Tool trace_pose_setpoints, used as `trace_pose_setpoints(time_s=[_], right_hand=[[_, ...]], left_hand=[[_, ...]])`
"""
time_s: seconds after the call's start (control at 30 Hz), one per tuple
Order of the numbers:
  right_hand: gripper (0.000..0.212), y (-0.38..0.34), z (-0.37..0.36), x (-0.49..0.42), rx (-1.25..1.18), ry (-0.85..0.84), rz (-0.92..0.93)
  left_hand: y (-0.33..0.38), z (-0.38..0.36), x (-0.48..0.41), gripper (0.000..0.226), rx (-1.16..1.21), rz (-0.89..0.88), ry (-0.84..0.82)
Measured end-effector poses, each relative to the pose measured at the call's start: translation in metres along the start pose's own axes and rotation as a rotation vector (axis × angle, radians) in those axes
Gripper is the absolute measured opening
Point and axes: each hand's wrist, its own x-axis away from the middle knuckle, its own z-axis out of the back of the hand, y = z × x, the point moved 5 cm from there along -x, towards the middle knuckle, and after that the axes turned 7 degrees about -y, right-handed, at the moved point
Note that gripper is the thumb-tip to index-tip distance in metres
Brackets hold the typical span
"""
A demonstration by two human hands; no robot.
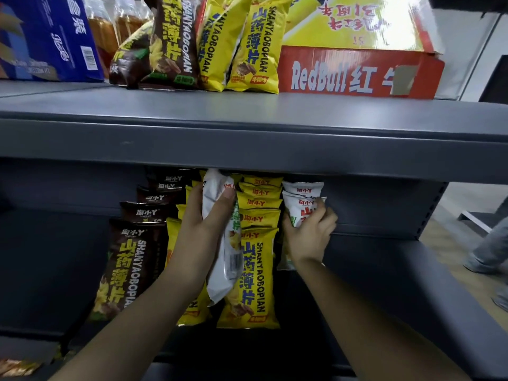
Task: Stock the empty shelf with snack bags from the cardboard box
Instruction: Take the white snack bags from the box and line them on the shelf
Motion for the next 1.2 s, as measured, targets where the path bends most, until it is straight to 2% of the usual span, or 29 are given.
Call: trace_pose_setpoints(time_s=[0.13,0.27,0.43,0.53,0.63,0.73,0.8,0.97,1.1,1.2], right_hand=[[0.092,-0.002,-0.008,-0.002,0.182,0.004,-0.035],[0.094,-0.002,-0.014,-0.007,0.243,-0.031,-0.040],[0.102,0.000,-0.013,-0.009,0.166,-0.098,-0.043],[0.108,0.006,-0.003,-0.004,0.089,-0.181,0.027],[0.116,0.016,0.008,0.012,0.045,-0.298,0.133],[0.127,0.031,0.007,0.028,0.039,-0.461,0.190],[0.131,0.038,0.002,0.031,0.063,-0.513,0.225],[0.126,0.036,-0.008,0.027,-0.055,-0.515,0.186],[0.119,0.035,-0.001,0.029,0.069,-0.529,0.126],[0.101,0.034,0.020,0.033,0.122,-0.500,0.146]], left_hand=[[-0.007,0.004,-0.002,0.082,0.025,0.022,0.000],[-0.008,0.006,-0.002,0.082,0.008,0.028,0.016],[-0.005,0.007,0.000,0.076,0.025,0.014,0.041],[-0.007,0.007,0.003,0.079,0.016,0.027,0.029],[-0.006,0.007,0.006,0.072,0.018,0.027,0.033],[0.000,0.002,0.009,0.053,0.021,0.016,0.018],[0.000,-0.001,0.011,0.039,0.029,0.022,0.013],[0.002,-0.008,0.018,0.034,0.019,0.050,0.021],[0.009,-0.018,0.023,0.032,0.024,0.068,-0.027],[0.016,-0.029,0.028,0.037,0.008,0.037,-0.073]])
